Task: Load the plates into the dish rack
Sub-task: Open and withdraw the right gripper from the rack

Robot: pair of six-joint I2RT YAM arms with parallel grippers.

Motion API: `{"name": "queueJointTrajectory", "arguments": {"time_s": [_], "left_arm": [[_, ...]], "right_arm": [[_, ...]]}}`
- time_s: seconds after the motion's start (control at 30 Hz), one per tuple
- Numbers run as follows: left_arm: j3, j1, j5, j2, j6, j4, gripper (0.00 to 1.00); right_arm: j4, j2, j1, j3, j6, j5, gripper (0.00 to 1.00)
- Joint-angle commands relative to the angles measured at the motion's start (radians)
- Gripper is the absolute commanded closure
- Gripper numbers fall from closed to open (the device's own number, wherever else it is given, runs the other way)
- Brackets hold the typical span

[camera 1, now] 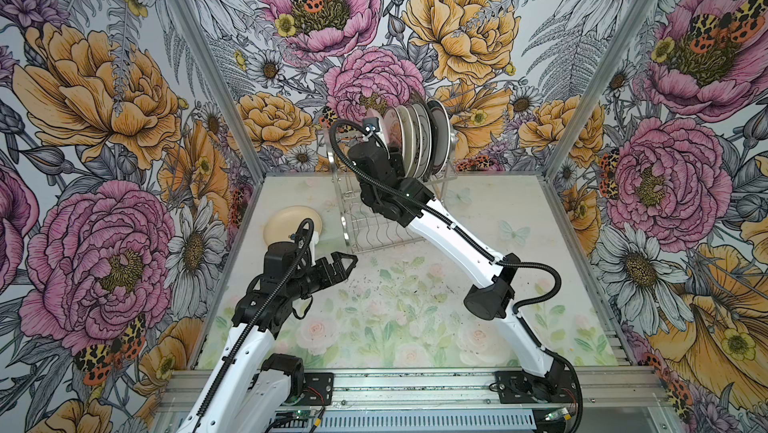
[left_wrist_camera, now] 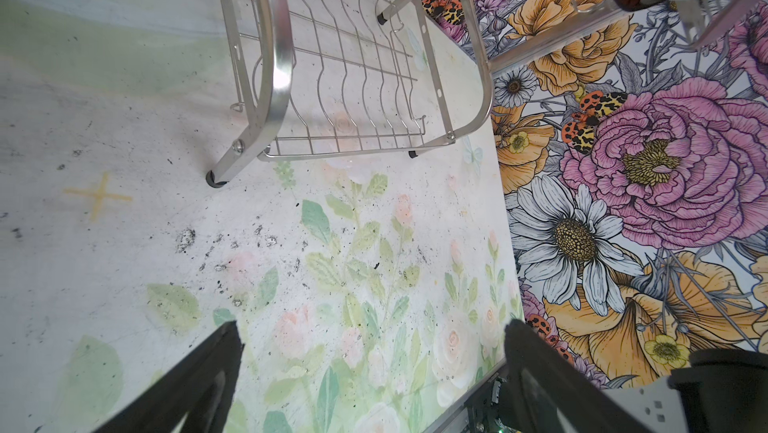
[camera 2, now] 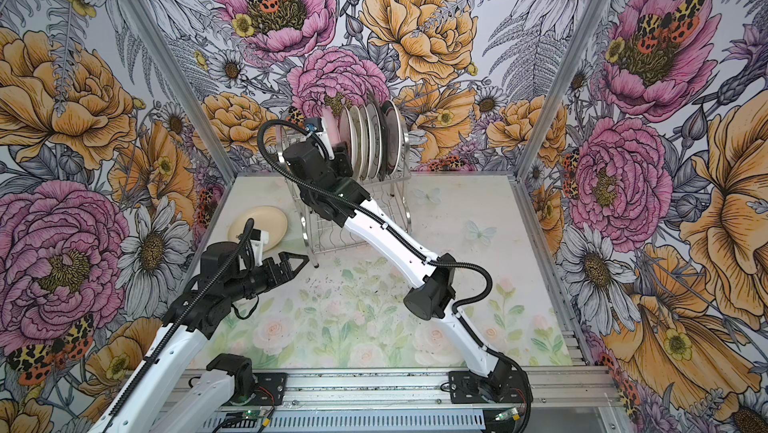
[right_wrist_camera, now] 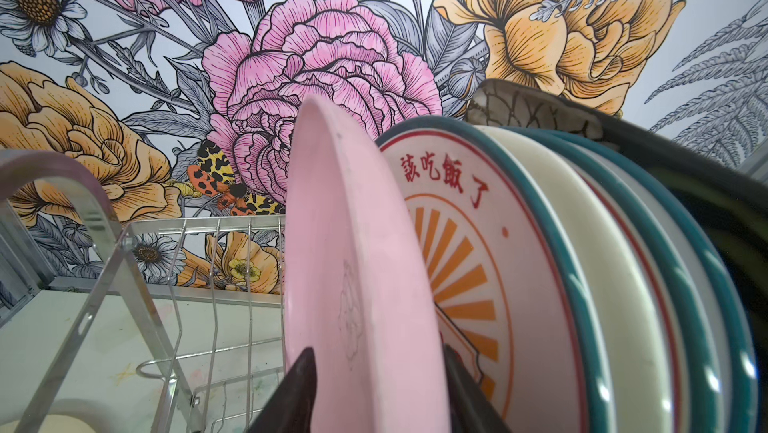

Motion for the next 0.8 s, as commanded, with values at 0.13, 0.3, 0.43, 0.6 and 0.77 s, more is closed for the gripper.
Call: {"name": "queueJointTrajectory", "arguments": {"time_s": [0.13, 0.3, 0.43, 0.6, 0.77], "left_arm": [[-0.013, 0.004, -0.041, 0.013, 0.030, 0.010, 0.01], [-0.017, 0.004, -0.052, 0.032, 0.037, 0.030, 0.02], [-0.016, 0.000, -0.066, 0.072, 0.051, 0.065, 0.03], [-0.003, -0.006, -0.096, 0.147, 0.077, 0.140, 0.05], [0.019, -0.017, -0.127, 0.252, 0.105, 0.230, 0.08]], "right_arm": [[-0.012, -0.138, 0.027, -0.064, 0.007, -0.026, 0.41], [-0.013, -0.230, 0.061, -0.159, 0.026, -0.056, 0.32], [-0.020, -0.327, 0.102, -0.266, 0.054, -0.084, 0.31], [-0.054, -0.486, 0.153, -0.461, 0.136, -0.139, 0.30], [-0.099, -0.657, 0.208, -0.698, 0.244, -0.162, 0.30]]}}
